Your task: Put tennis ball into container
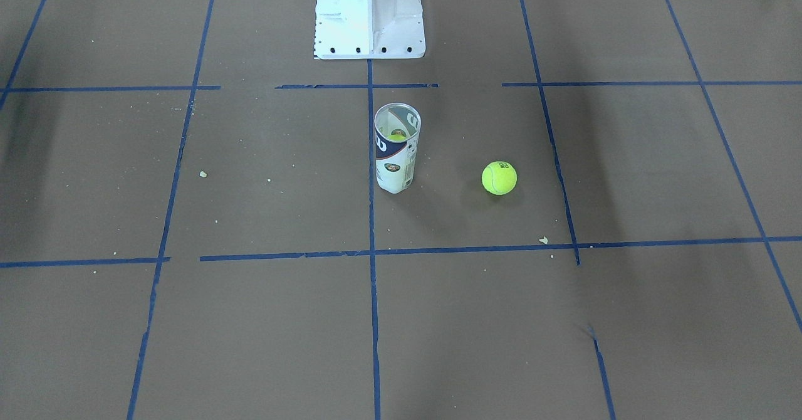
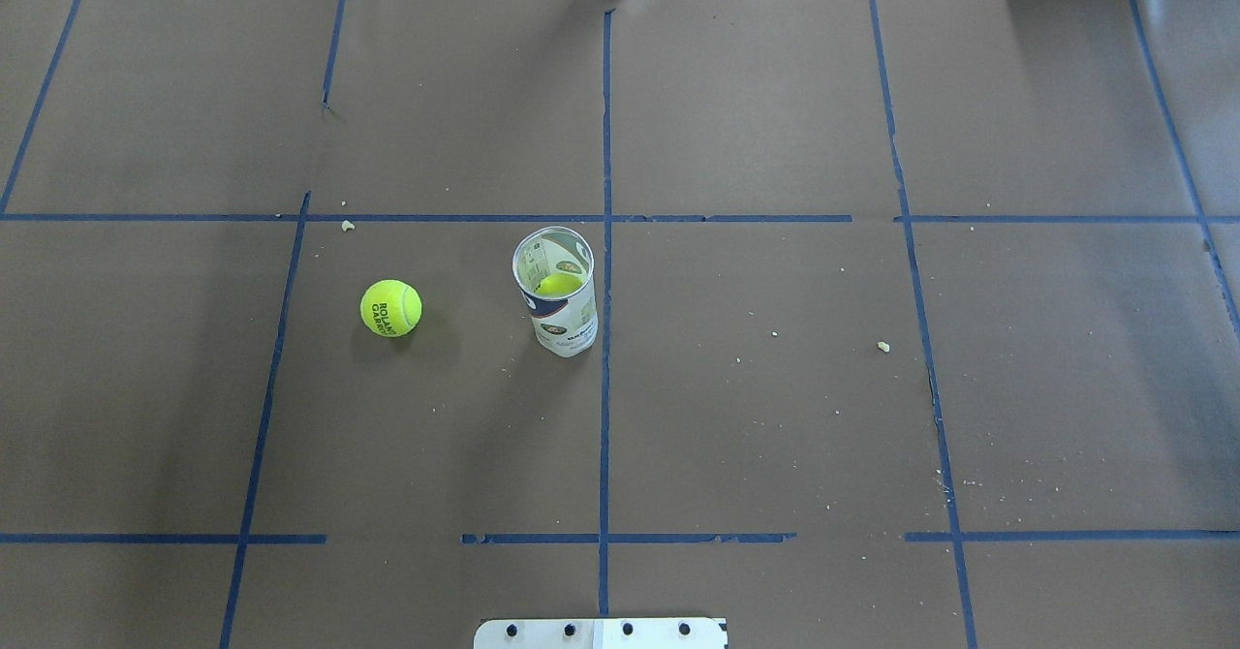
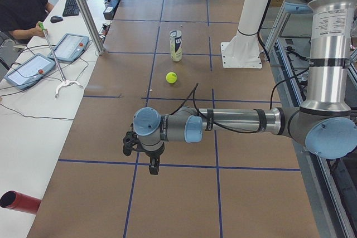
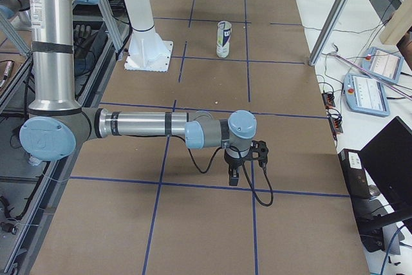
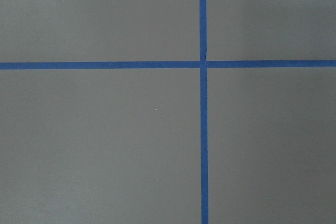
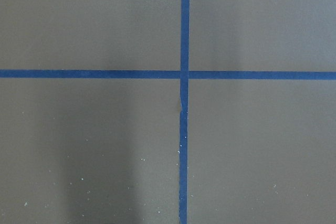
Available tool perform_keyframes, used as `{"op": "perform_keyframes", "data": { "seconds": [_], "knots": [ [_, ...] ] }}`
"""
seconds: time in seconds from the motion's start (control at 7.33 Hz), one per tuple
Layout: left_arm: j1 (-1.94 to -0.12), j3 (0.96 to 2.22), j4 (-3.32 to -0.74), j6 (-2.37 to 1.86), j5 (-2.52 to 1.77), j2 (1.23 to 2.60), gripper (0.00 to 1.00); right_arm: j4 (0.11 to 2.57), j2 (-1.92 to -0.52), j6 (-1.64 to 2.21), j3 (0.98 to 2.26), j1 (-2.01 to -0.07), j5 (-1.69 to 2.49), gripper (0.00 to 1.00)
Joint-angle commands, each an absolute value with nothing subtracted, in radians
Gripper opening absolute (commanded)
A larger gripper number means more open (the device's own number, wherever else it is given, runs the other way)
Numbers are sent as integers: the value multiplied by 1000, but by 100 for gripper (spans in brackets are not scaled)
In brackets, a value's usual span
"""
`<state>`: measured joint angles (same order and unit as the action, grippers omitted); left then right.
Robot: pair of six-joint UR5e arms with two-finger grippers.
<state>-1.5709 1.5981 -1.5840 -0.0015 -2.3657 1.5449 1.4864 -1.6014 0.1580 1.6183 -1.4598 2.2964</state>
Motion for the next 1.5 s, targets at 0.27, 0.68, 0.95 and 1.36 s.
{"op": "perform_keyframes", "data": {
  "seconds": [0.27, 0.68, 0.95, 1.36],
  "knots": [
    [-1569, 1623, -1560, -18, -2349, 1676, 100, 1486, -1601, 158, 1618, -1460, 2296, 100],
    [-1389, 1882, -1436, -382, -2359, 1805, 100, 1486, -1601, 158, 1618, -1460, 2296, 100],
    [-1202, 2023, -1443, -690, -2336, 1872, 100, 1486, -1601, 158, 1618, -1460, 2296, 100],
    [-915, 1999, -1448, -885, -2097, 1986, 100, 1486, -1601, 158, 1618, -1460, 2296, 100]
  ]
}}
